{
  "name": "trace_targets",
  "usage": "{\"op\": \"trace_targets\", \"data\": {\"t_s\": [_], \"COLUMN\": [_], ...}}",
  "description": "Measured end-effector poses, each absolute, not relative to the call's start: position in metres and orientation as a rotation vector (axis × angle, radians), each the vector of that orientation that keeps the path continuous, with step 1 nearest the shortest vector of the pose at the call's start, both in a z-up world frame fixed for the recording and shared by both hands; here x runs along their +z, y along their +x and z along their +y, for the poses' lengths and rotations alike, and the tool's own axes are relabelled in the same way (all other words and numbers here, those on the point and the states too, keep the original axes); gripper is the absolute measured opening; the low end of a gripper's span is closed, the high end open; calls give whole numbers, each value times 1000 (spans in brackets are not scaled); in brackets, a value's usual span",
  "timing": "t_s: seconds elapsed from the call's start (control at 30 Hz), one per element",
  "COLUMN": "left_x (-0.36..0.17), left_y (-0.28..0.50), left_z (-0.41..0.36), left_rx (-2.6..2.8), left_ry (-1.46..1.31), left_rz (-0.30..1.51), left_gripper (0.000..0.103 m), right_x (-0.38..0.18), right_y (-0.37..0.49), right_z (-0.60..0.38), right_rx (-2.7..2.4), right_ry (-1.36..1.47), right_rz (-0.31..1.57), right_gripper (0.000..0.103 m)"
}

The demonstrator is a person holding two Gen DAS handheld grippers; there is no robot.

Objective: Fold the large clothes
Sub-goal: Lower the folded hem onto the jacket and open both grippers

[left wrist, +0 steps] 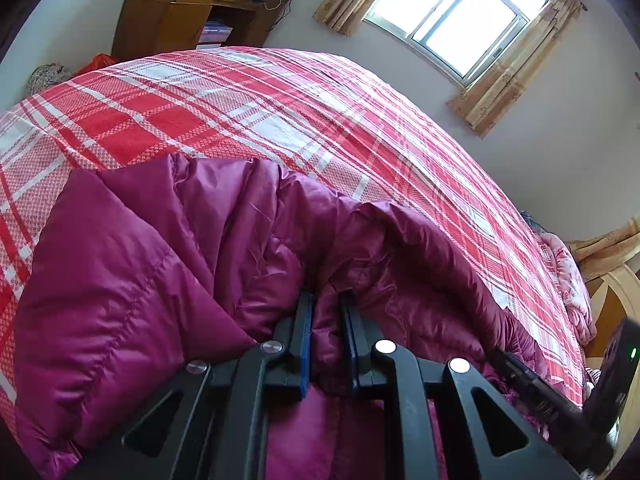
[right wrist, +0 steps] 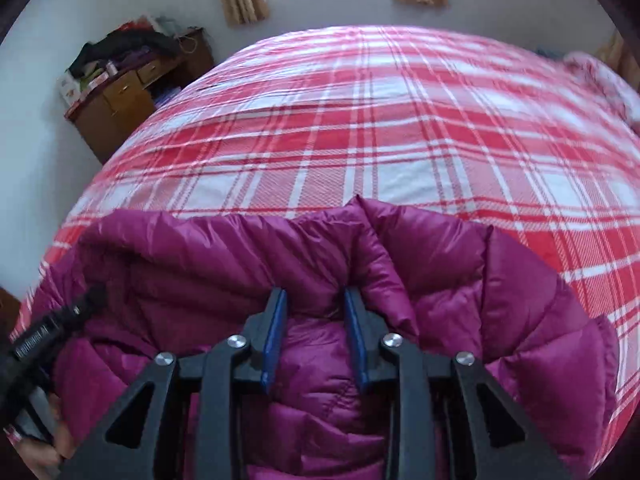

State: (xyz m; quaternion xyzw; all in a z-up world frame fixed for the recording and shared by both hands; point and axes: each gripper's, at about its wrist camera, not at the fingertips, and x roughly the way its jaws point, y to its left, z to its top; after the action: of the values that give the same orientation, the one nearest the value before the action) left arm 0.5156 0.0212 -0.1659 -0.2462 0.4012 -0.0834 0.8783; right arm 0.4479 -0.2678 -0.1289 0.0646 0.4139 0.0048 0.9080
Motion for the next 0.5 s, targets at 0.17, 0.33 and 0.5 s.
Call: {"op": "trace_targets", "data": {"t_s": [0.17,0.33,0.5], "left_x": [-138,-66,-49], "left_y": [500,483,547], "left_z": [22,17,-31], "left_rx": [-158,-169,-240], "left_ry": [-418,-279,-138], "left_rz": [866,664,746], "left_gripper": [16,16,21], "right_x": [-131,-128,-129], "right_y": [443,440,440], "right_z": [-256,-264,-259], "right_rx": [-19,3,-5], "right_ry": [12,58,44], "right_rz": [820,803,799], "right_gripper": [33,33,33]}}
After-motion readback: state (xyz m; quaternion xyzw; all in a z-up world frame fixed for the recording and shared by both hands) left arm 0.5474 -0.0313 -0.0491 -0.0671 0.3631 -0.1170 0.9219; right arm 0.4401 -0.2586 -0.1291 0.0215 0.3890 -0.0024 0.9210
